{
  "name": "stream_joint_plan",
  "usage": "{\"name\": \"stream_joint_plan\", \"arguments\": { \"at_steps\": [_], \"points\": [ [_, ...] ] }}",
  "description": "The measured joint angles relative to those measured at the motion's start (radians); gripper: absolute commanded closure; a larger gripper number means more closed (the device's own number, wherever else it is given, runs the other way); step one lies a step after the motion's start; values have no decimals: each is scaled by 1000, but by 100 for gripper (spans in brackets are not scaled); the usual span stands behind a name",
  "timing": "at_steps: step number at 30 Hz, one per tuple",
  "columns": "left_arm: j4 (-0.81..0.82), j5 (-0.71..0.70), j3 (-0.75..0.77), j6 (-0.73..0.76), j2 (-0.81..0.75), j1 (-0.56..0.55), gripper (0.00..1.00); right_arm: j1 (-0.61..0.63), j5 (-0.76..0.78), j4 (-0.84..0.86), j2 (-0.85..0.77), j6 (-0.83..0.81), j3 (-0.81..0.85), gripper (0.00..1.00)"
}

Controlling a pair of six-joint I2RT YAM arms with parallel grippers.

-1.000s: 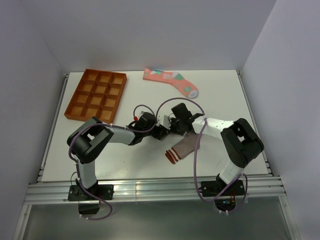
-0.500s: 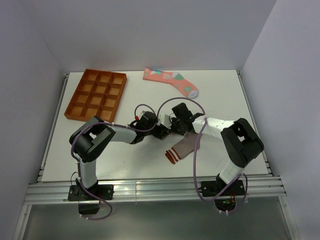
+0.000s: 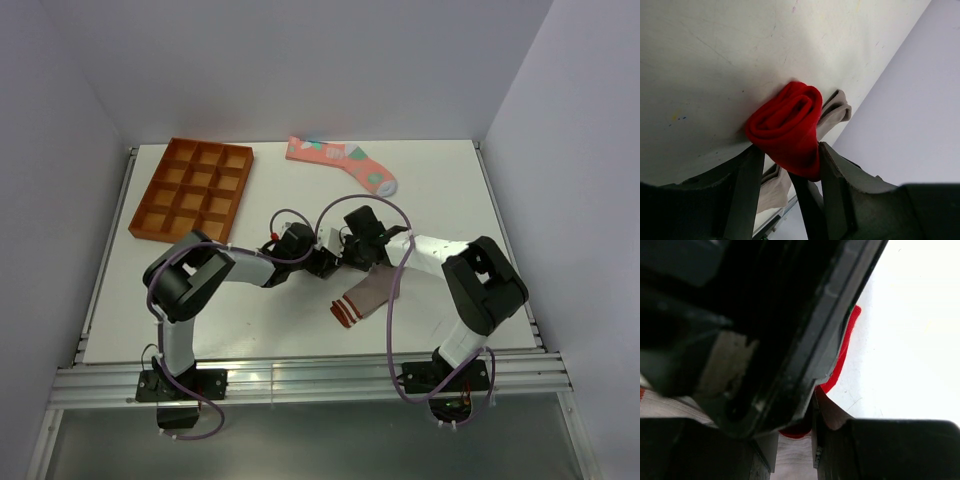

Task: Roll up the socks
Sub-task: Pick up the sock at the center of the board.

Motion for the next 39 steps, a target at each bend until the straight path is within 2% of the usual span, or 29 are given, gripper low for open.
{"name": "stream_joint_plan", "arguments": {
  "at_steps": [39],
  "points": [
    [-1, 31, 22, 8, 28, 15, 47, 4, 51, -31, -28, 105, 0, 100]
  ]
}}
